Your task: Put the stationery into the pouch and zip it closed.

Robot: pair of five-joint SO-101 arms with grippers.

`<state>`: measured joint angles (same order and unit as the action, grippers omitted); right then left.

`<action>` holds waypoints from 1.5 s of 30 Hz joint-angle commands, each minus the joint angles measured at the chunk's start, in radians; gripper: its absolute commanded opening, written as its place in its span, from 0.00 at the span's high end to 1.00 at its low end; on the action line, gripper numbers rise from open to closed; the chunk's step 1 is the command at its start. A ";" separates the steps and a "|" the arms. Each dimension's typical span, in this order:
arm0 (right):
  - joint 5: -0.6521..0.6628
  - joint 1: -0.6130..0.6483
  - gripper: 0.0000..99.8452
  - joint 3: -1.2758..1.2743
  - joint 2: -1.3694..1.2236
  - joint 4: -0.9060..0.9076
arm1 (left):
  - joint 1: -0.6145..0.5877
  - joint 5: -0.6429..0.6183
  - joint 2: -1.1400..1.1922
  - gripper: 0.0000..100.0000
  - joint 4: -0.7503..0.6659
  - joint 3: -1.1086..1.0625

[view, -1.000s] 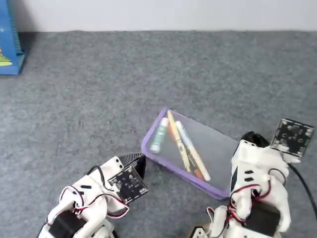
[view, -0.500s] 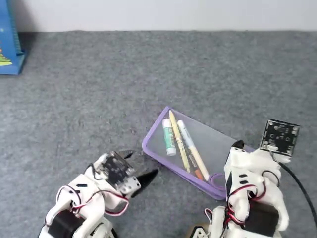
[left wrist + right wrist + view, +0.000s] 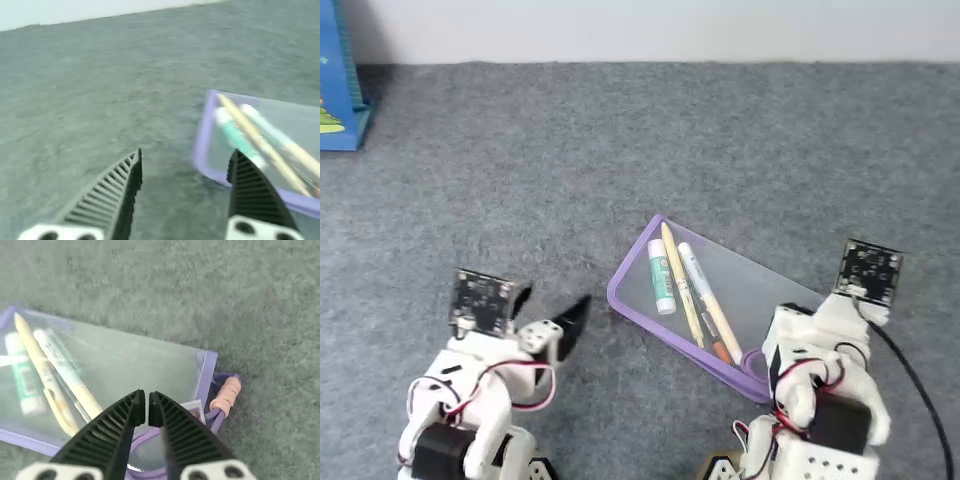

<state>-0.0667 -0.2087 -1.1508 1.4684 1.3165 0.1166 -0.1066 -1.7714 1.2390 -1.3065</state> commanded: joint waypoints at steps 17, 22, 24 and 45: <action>0.101 0.041 0.99 -0.471 0.001 -0.302 | -0.146 0.114 -0.003 0.99 -0.060 -0.325; 0.143 0.039 0.99 -0.476 0.002 -0.306 | -0.146 0.115 -0.003 0.99 -0.060 -0.364; 0.144 0.039 0.99 -0.491 0.002 -0.309 | -0.146 0.115 -0.003 0.99 -0.060 -0.380; 0.141 0.033 0.99 -0.491 0.002 -0.306 | -0.143 0.110 -0.003 0.99 -0.054 -0.380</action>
<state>0.0683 -0.1780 -1.6280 1.4791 1.0111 -0.0245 -0.0100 -1.7637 1.2037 -1.6947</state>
